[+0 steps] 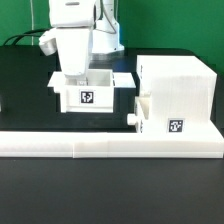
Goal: Assemble drawer
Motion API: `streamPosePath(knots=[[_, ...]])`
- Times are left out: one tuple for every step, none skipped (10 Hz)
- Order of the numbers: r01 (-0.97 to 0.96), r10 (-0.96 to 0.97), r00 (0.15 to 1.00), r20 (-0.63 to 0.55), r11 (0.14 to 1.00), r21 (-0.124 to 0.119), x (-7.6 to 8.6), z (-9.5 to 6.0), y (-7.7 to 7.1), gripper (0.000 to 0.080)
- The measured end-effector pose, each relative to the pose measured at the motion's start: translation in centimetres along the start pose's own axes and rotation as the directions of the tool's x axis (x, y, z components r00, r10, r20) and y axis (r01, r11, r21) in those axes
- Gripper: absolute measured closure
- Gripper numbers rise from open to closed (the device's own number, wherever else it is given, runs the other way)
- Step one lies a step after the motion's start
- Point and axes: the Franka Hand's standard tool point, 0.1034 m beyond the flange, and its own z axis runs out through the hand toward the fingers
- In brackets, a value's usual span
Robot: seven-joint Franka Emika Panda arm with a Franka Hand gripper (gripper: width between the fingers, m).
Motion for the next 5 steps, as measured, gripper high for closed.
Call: streamPosePath(knots=[[-0.029,0.029,1.0,0.0,1.0,0.001,0.0,0.1,0.0,0.0757],[-0.029,0.029,1.0,-0.001,1.0,0.002,0.1,0.1,0.0,0.0757],[-0.03,0.03,1.0,-0.004,1.0,0.007,0.4,0.3,0.4,0.0757],[-0.043,0.044,0.999,-0.006,0.999,0.016,1.0,0.1,1.5,0.0757],[-0.05,0.05,0.999,-0.009,0.999,0.022,1.3,-0.2,2.7,0.0757]])
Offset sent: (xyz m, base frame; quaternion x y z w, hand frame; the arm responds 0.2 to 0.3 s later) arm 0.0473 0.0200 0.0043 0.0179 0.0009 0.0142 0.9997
